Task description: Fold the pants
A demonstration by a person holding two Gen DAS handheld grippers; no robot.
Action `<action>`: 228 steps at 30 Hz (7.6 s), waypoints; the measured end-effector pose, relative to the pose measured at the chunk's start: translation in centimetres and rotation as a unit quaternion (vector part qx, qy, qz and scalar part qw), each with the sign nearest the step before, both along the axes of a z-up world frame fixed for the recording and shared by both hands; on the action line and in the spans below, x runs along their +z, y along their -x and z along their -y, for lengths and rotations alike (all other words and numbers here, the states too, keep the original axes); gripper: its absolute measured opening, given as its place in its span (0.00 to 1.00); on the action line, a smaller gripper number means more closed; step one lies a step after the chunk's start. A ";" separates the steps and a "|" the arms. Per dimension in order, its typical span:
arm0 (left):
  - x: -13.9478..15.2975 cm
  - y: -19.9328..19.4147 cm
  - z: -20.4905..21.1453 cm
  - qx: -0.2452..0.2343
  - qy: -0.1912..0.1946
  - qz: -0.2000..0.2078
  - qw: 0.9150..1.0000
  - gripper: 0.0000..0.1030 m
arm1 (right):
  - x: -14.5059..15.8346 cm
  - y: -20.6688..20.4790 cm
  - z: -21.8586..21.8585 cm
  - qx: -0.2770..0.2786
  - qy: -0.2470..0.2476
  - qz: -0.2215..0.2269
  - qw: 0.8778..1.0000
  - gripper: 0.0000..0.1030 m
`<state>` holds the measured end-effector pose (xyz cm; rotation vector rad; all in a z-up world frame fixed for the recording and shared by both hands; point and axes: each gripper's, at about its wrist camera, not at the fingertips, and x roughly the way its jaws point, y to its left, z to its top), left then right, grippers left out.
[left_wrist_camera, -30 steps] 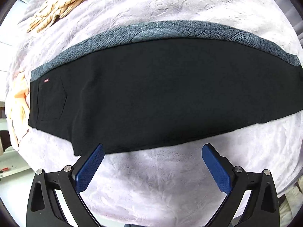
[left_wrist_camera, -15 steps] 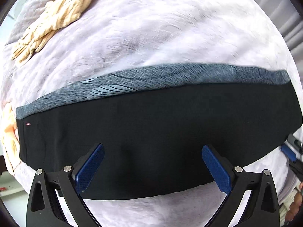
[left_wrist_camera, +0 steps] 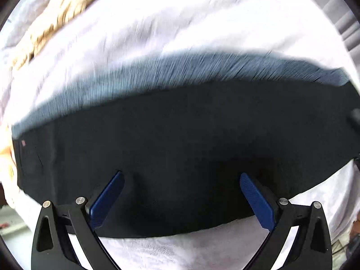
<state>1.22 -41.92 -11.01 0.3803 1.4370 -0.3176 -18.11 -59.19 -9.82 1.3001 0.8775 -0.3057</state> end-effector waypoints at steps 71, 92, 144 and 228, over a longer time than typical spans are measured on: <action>-2.6 -2.8 -27.1 0.035 0.012 -0.032 0.999 1.00 | -0.5 -8.1 -29.6 0.066 -0.132 -0.031 0.989 0.54; 0.4 -2.0 -25.7 0.023 0.005 -0.009 1.000 1.00 | -1.2 -9.9 -31.1 0.132 -0.118 -0.061 0.982 0.15; 4.4 1.0 -34.6 0.101 0.093 0.002 0.991 1.00 | 3.6 -18.1 -42.1 0.434 0.170 -0.172 0.868 0.67; 1.7 -1.6 -50.2 0.291 0.130 -0.009 0.948 1.00 | 2.5 -16.9 -49.6 0.523 0.221 -0.273 0.776 0.79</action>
